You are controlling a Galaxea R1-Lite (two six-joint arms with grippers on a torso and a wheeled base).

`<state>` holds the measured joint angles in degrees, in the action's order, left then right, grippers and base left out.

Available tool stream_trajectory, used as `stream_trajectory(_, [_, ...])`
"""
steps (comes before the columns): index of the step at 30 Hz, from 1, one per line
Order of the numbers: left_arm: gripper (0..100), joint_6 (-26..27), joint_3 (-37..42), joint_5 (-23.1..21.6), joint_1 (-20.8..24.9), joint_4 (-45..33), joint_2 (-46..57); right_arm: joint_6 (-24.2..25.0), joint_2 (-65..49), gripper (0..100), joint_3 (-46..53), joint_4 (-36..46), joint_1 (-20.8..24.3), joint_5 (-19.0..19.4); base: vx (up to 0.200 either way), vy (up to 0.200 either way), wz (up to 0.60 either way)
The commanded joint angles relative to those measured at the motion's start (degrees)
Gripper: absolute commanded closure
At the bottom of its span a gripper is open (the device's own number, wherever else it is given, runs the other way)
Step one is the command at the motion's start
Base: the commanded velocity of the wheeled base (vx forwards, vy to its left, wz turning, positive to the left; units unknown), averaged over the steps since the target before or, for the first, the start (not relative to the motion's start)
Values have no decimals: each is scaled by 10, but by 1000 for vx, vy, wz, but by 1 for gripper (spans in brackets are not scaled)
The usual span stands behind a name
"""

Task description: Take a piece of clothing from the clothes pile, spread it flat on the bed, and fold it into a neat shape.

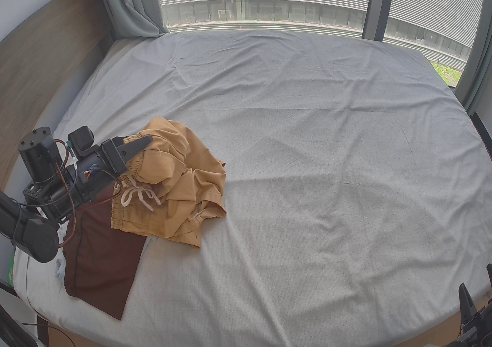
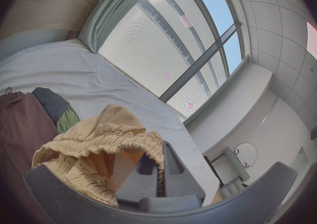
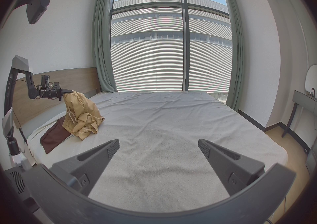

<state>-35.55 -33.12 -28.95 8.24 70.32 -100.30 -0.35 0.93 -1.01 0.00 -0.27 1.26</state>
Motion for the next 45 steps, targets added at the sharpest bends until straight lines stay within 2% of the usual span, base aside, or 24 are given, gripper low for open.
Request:
stream_trajectory(1, [100, -1, -2, 29, 34, 3, 5, 0, -9, 0, 8, 0, 0, 1, 0, 0, 0])
stream_trajectory(7, [100, -12, -6, 79, 76, 6, 2, 0, -8, 0, 8, 0, 0, 1, 0, 0, 0])
stream_trajectory(15, [100, -56, -20, 162, 124, 31, 1, 0, -9, 0, 8, 0, 0, 1, 0, 0, 0])
stream_trajectory(30, [100, -88, -44, 261, 209, 31, -3, 0, -9, 0, 8, 0, 0, 1, 0, 0, 0])
stream_trajectory(33, [100, -116, -60, 293, 242, 31, -6, 0, -9, 0, 8, 0, 0, 1, 0, 0, 0])
stream_trajectory(45, [100, -119, -64, 308, 280, 28, -5, 0, -8, 0, 8, 0, 0, 1, 0, 0, 0])
